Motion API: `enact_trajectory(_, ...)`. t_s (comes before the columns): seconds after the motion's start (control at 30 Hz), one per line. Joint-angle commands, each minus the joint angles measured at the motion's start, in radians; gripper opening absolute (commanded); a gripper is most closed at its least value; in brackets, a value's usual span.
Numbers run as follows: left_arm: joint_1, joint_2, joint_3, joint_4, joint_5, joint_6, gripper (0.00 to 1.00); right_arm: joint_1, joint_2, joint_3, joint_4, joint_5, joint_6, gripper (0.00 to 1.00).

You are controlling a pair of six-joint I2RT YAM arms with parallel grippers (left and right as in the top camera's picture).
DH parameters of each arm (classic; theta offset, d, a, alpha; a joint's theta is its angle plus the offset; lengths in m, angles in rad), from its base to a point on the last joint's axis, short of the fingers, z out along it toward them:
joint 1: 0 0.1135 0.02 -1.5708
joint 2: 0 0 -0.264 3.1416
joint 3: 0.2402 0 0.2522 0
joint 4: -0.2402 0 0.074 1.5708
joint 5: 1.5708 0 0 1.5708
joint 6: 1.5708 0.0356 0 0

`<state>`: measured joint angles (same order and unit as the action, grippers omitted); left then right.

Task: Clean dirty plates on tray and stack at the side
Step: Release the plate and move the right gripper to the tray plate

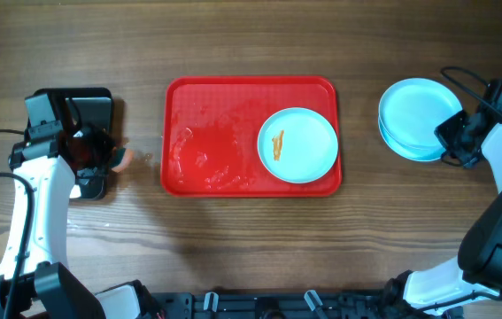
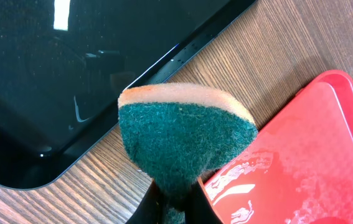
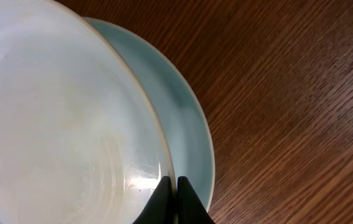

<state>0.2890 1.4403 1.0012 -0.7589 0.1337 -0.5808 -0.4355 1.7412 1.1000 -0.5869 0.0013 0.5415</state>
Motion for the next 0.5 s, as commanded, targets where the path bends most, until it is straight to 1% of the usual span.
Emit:
enact_trajectory(0.0,-0.004,0.008,-0.006,0.005,0.015,0.02,0.04,-0.001,0.005,-0.01,0.003,0.031,-0.003,0.04)
enact_trajectory(0.07,-0.004,0.008,-0.006,0.005,0.015,0.02,0.04,-0.001,0.005,-0.01,0.002,0.031,-0.003,0.05)
enact_trajectory(0.1,-0.004,0.008,-0.006,0.005,0.015,0.02,0.04,-0.001,0.005,-0.01,0.002,0.032,-0.003,0.09)
enact_trajectory(0.13,-0.004,0.008,-0.006,0.005,0.015,0.02,0.04,-0.001,0.005,-0.01,-0.001,0.031,-0.003,0.19)
enact_trajectory(0.17,-0.004,0.008,-0.006,0.005,0.015,0.02,0.04,-0.001,0.005,-0.01,-0.004,0.028,-0.003,0.31)
enact_trajectory(0.2,-0.004,0.008,-0.006,0.005,0.015,0.02,0.04,-0.001,0.004,-0.009,-0.006,0.026,-0.003,0.39)
enact_trajectory(0.3,-0.004,0.008,-0.006,0.003,0.015,0.02,0.04,-0.001,-0.006,-0.006,-0.013,0.004,-0.003,0.56)
enact_trajectory(0.37,-0.004,0.008,-0.006,0.002,0.015,0.02,0.04,-0.001,-0.023,-0.004,-0.022,-0.022,-0.003,0.59)
enact_trajectory(0.47,-0.004,0.008,-0.006,0.002,0.015,0.02,0.04,-0.001,-0.063,-0.004,-0.031,-0.056,0.002,0.6)
